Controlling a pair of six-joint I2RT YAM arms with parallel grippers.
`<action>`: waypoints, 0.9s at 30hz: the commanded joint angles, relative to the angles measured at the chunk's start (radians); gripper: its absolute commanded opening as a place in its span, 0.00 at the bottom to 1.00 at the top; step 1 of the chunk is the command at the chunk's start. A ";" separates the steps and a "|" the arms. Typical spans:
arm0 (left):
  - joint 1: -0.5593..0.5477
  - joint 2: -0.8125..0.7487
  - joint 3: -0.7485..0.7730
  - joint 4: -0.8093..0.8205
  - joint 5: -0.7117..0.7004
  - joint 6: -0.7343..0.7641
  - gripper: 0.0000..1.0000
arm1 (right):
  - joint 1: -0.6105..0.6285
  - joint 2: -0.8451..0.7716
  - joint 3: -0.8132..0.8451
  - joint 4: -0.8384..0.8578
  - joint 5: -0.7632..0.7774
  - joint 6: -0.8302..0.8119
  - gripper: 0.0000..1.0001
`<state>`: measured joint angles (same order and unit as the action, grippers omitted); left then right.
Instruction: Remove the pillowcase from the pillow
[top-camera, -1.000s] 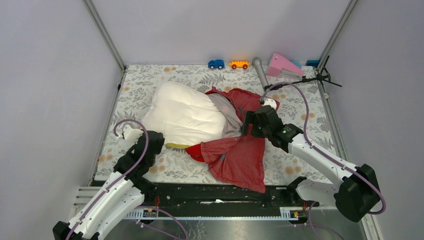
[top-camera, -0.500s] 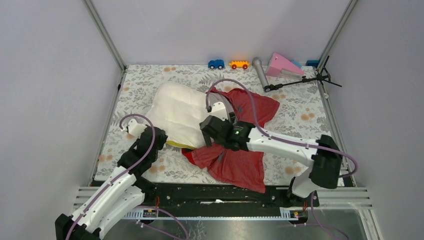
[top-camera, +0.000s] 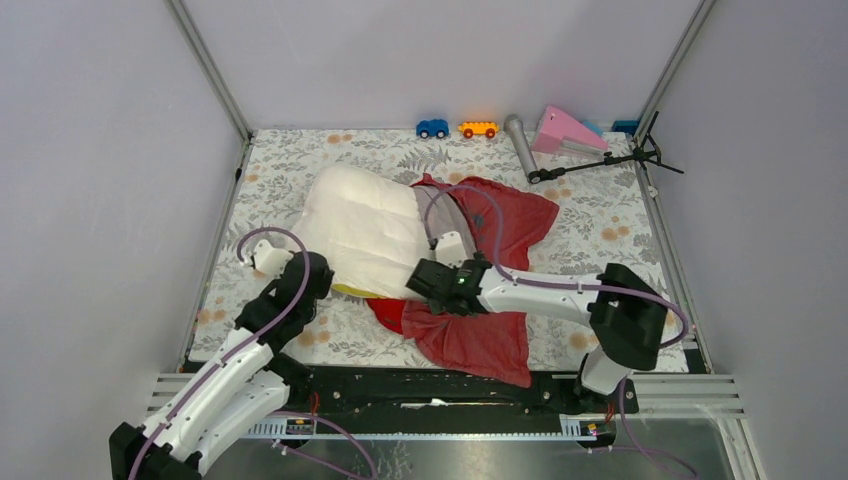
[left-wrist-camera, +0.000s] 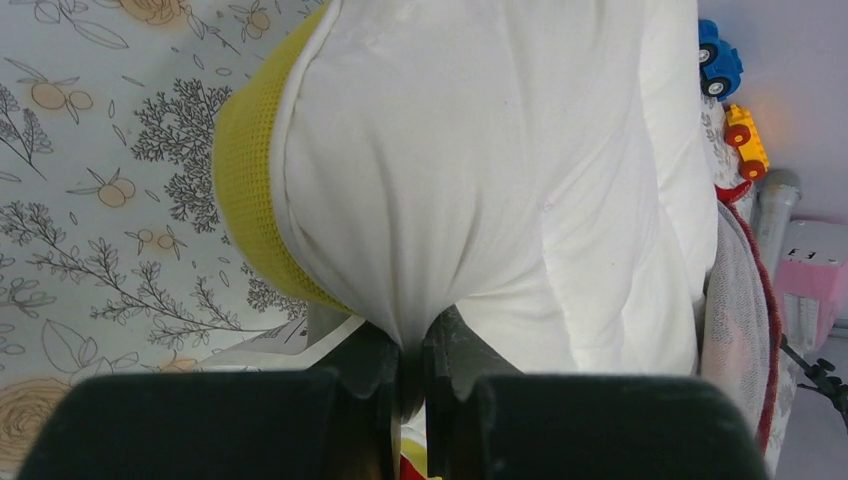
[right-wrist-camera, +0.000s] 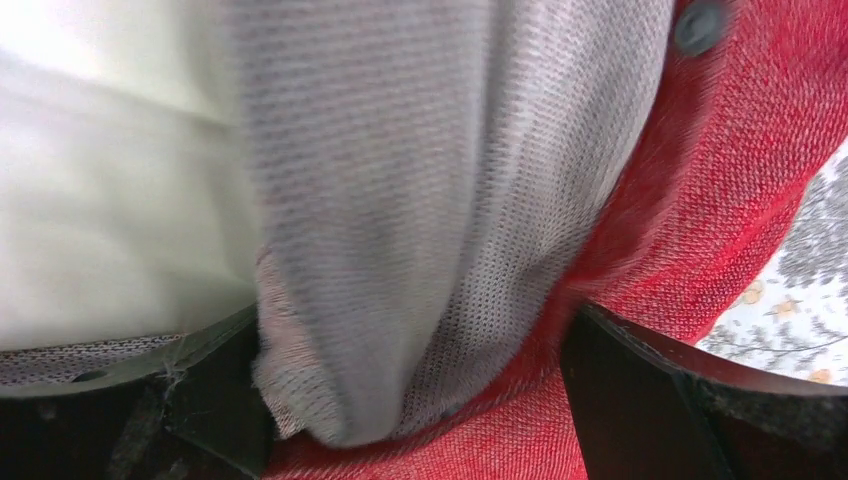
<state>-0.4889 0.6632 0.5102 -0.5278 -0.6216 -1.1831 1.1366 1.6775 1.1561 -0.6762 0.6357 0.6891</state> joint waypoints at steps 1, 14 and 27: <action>0.010 0.010 0.093 -0.051 -0.214 -0.084 0.00 | -0.121 -0.135 -0.192 -0.025 -0.034 0.034 1.00; 0.012 -0.124 0.080 -0.319 -0.390 -0.349 0.00 | -0.599 -0.548 -0.449 0.219 -0.135 -0.010 0.82; 0.043 0.204 0.142 -0.022 -0.127 -0.038 0.00 | -0.600 -0.664 -0.460 0.416 -0.448 -0.148 0.61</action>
<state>-0.4953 0.7528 0.5724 -0.6243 -0.6773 -1.3018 0.5636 1.0473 0.7086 -0.2886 0.2054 0.6109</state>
